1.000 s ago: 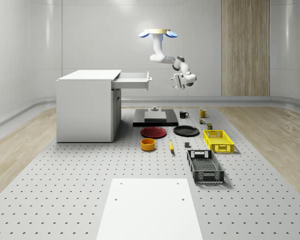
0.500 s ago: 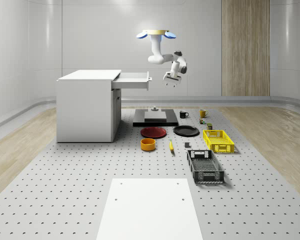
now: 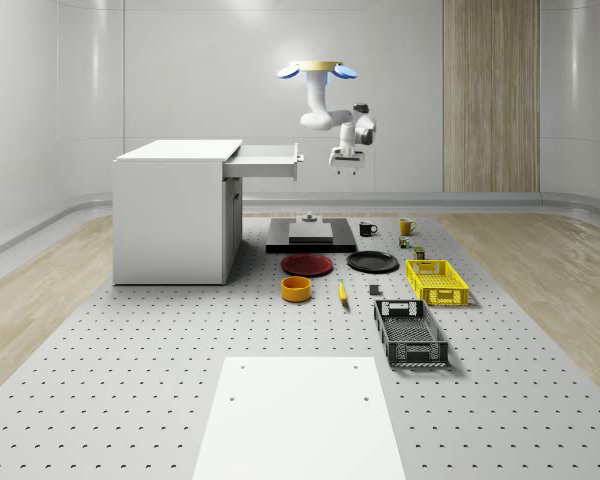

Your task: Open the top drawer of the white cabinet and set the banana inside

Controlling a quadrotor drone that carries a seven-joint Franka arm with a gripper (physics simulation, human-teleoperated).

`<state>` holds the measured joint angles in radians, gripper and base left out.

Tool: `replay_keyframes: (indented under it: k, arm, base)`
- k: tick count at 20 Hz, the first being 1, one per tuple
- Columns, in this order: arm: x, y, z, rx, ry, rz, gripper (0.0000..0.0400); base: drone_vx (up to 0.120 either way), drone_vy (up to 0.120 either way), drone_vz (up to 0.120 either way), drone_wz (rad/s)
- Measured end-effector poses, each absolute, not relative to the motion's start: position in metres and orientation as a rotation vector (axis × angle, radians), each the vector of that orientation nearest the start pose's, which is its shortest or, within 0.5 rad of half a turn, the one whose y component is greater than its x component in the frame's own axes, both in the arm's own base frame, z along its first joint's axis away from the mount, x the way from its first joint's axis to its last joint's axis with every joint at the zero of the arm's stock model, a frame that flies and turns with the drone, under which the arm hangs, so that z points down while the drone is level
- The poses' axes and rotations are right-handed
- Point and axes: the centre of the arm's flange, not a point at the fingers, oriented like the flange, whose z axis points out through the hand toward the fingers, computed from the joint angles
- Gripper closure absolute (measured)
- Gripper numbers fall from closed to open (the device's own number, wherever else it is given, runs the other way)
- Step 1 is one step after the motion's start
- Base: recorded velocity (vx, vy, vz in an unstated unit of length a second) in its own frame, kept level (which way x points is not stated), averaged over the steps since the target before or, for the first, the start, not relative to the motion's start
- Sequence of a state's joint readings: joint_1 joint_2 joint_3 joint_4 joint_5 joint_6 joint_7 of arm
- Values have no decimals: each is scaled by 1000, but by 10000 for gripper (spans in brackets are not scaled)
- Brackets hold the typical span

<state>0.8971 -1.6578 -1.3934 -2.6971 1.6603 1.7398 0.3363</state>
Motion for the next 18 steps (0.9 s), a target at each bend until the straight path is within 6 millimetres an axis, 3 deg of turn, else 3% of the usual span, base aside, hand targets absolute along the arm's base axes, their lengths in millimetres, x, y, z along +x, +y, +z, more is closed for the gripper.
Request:
replay_keyframes:
  k: [6, 15, 18]
  arm:
    - [321, -161, 495, -13, 5, 785, 0]
    - [321, -160, 495, -5, 1, 785, 0]
    - [321, -160, 495, -4, 1, 785, 0]
  base:
    - [0, 120, -120, 0]
    - [116, 120, -120, 0]
    - [120, 13, -120, 0]
